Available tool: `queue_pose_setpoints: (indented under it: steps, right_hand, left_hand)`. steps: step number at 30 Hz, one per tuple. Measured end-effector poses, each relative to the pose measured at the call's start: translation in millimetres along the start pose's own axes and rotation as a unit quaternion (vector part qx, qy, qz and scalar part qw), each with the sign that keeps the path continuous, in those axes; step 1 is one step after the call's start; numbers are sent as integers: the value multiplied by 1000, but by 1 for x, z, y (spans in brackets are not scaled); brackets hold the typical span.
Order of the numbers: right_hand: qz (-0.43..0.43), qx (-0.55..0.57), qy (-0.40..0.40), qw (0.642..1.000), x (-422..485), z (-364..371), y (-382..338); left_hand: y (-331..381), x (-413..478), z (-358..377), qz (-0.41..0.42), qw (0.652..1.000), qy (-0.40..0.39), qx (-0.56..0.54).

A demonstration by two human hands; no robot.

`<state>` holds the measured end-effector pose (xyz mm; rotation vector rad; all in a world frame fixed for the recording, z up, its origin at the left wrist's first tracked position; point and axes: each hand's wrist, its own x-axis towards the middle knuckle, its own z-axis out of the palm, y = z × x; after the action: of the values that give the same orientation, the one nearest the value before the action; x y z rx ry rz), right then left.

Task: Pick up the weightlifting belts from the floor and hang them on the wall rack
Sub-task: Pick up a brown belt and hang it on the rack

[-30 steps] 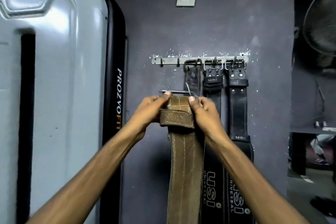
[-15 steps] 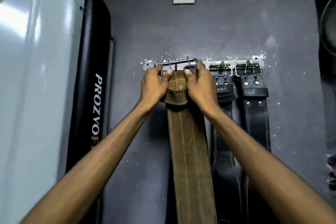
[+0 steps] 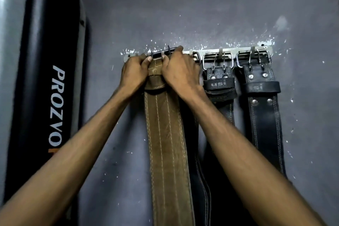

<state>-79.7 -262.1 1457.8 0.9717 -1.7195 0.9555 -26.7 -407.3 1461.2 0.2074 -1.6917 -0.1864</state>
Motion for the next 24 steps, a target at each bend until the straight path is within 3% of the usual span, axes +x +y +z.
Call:
queue_pose_setpoints:
  steps: [5, 9, 15, 24]
  right_hand:
    - [8, -22, -24, 999, -26, -2, 3]
    - [21, -4, -46, 999, -37, -7, -1]
    - [78, 55, -71, 993, -80, 0, 9]
    - [107, 58, -77, 990, -183, -2, 9]
  left_hand:
    - [-10, -15, 0, 33, 999, -22, -17]
    - [-5, -23, -6, 1, 999, -49, 1]
    - [-8, -88, -32, 16, 997, -79, -7]
    - [-12, -208, -73, -69, 984, -163, -32]
